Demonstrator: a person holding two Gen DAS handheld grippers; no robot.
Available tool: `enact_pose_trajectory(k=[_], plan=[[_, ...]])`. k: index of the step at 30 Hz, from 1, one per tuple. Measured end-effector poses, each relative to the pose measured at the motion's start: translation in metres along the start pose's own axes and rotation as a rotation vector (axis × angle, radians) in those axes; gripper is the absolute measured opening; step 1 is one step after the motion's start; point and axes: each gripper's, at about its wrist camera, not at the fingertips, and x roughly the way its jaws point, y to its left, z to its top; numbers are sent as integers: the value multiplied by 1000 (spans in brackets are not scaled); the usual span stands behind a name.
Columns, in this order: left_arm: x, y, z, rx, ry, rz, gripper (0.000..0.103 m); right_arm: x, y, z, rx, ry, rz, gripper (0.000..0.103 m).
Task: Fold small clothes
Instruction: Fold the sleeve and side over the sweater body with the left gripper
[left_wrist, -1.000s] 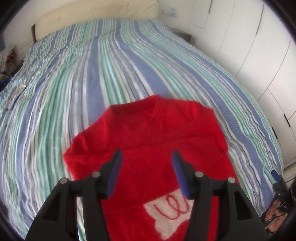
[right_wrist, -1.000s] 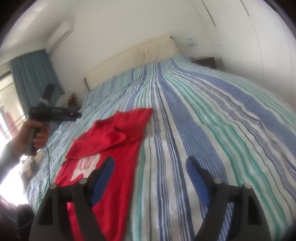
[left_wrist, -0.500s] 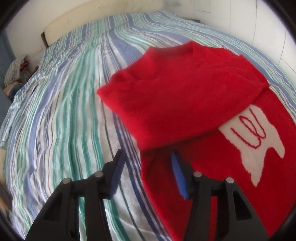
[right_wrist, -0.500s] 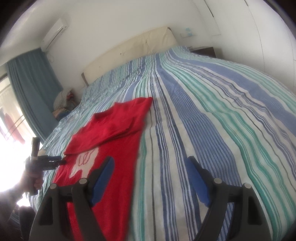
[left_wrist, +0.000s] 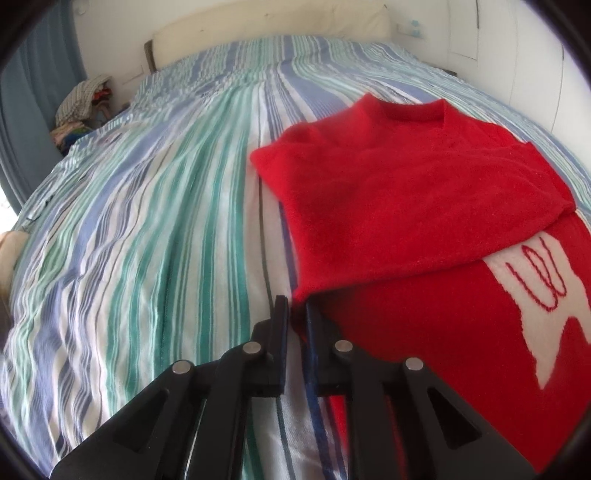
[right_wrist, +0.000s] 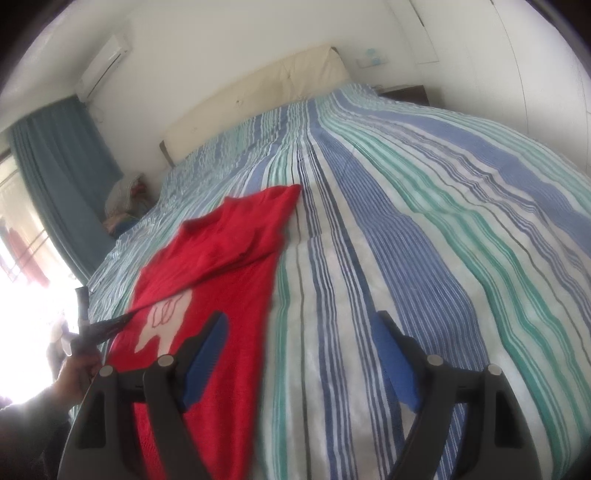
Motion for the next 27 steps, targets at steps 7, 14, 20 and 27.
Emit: enact_pose_trajectory(k=[7, 14, 20, 27], plan=[[-44, 15, 22, -3, -47, -96, 39, -14, 5, 2, -44, -43, -14, 79], [-19, -18, 64, 38, -96, -259, 7, -8, 4, 1, -24, -20, -6, 79], [29, 15, 23, -92, 11, -181, 2, -13, 5, 0, -54, -36, -42, 79], [-9, 19, 48, -89, -41, -277, 21, -8, -5, 4, 9, -17, -4, 79]])
